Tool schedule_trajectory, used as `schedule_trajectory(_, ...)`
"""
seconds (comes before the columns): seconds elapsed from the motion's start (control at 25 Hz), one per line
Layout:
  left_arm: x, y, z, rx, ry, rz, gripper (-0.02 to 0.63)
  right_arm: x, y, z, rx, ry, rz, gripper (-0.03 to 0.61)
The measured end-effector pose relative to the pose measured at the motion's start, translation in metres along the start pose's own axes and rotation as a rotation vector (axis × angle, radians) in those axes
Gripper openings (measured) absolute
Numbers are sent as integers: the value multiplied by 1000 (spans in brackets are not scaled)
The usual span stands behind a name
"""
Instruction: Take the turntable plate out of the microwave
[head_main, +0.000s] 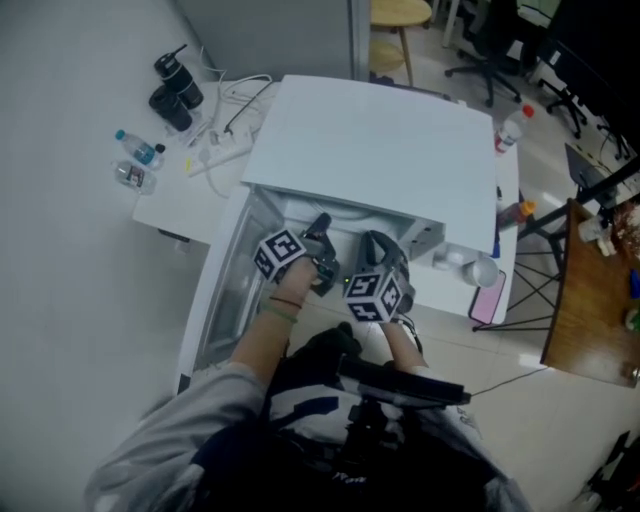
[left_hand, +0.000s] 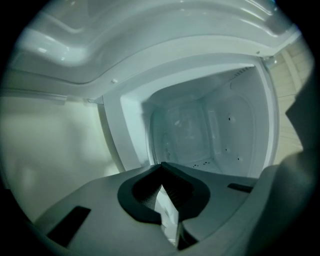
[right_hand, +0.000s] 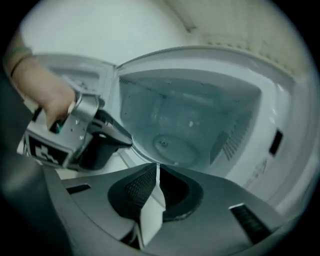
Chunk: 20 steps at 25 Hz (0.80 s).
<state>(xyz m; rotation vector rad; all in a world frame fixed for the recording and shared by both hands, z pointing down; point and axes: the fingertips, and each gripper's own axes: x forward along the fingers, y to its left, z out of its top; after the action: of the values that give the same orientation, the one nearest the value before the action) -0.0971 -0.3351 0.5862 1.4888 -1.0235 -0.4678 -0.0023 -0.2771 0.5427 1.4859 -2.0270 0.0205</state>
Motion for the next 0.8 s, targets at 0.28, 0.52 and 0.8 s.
schedule_trajectory(0.28,1,-1,0,-20,3,-13,-5,32,9,-7,-537,19,-82,67)
schedule_trajectory(0.52,0,-2,1,-34,18,-20,-5,41,20,-7,-648,64,-58,106)
schedule_trajectory(0.8,1,0,0,-24,30,-25,-5,50,21,-1,-750,122,-33,103)
